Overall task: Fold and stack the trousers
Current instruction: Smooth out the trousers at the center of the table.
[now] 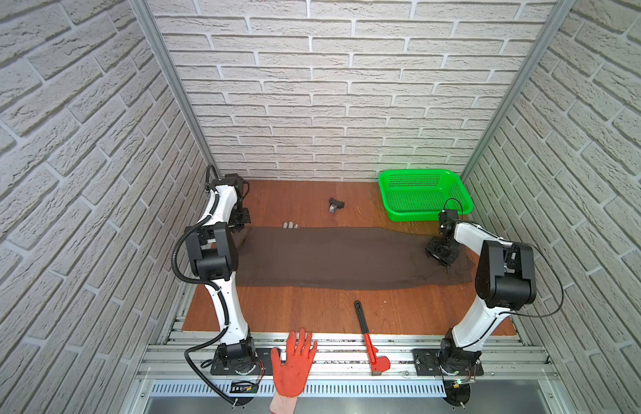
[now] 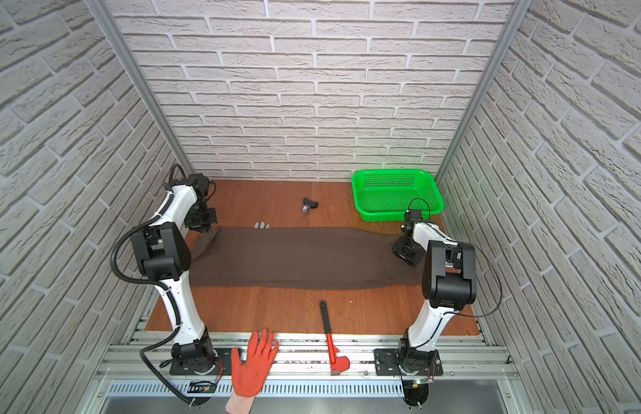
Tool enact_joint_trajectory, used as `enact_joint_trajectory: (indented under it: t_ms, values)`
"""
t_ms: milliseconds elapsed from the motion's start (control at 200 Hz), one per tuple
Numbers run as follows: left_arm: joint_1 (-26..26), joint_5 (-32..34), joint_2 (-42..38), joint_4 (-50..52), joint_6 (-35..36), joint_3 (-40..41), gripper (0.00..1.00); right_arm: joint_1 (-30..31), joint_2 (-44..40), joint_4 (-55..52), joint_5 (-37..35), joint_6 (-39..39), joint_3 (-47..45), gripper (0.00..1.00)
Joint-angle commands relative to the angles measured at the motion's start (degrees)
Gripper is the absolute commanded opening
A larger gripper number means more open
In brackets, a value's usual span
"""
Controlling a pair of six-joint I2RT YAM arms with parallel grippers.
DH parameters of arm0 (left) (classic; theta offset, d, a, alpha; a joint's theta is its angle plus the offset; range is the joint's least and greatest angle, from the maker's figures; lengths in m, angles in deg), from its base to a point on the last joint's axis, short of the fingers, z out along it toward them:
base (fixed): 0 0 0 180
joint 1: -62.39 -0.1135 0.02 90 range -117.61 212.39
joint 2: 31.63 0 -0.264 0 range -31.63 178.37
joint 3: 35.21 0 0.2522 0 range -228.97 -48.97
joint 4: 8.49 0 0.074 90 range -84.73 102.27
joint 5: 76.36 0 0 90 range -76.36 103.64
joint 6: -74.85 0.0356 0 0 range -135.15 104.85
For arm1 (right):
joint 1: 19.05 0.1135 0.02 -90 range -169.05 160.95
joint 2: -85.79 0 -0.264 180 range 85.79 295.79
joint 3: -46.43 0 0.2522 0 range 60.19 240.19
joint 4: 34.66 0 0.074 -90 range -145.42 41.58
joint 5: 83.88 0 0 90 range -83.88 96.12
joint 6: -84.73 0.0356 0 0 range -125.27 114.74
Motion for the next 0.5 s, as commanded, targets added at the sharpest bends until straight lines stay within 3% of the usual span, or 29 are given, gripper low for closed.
enact_joint_trajectory:
  t_ms: [0,165,360,495]
  values:
    - [-1.16,0.07,2.13,-0.30,0.14,0.58,0.18,-0.47,2.05,1.02,-1.72,0.42,-1.03,0.34]
    - [-1.88,-1.71,3.05,-2.18,-0.12,1.25,0.17,-0.47,2.95,1.21,-2.41,0.84,-1.04,0.19]
    - [-2.71,0.36,3.80,-3.04,0.14,-0.66,0.09,-0.53,3.06,0.23,-4.55,1.30,-0.41,0.16]
    - [-4.52,4.57,5.96,-0.10,0.45,-7.61,0.06,-0.52,2.73,-0.73,-6.06,1.61,-0.10,0.15]
